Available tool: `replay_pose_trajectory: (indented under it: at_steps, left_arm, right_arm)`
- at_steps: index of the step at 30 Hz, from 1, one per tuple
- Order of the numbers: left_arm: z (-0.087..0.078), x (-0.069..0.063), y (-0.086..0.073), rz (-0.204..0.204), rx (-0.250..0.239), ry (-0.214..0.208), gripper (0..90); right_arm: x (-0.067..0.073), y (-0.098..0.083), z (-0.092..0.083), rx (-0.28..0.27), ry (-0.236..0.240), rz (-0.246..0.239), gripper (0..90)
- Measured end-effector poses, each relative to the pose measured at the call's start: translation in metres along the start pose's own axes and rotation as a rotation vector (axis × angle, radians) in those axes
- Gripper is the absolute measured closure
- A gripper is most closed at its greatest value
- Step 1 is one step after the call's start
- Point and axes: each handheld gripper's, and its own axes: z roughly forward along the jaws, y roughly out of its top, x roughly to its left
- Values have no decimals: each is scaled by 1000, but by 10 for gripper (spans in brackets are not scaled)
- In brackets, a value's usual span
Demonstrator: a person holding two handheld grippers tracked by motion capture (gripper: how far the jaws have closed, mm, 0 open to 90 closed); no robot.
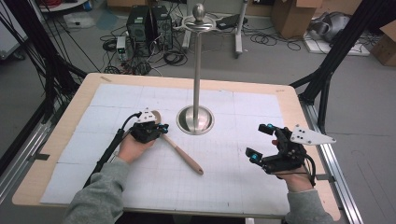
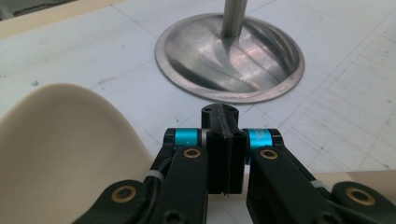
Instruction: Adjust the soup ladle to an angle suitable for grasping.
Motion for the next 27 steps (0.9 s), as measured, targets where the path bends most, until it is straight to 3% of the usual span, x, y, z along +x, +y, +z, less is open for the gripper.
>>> replay_pose_trajectory:
  at_steps: [9,12,15,20,27]
  left_arm:
    - [16,-2,6,16,72,27,897]
    - [19,1,6,-12,99,33,897]
    - [20,3,5,-13,121,29,897]
    - [23,5,5,-37,135,15,897]
    - [23,2,8,-20,164,20,899]
  right_arm:
    - [2,0,3,8,27,8,4]
    - [2,0,4,13,30,5,3]
    - [2,-1,4,16,30,9,3]
    - [1,-2,6,23,28,14,3]
    - [2,-3,9,27,31,8,3]
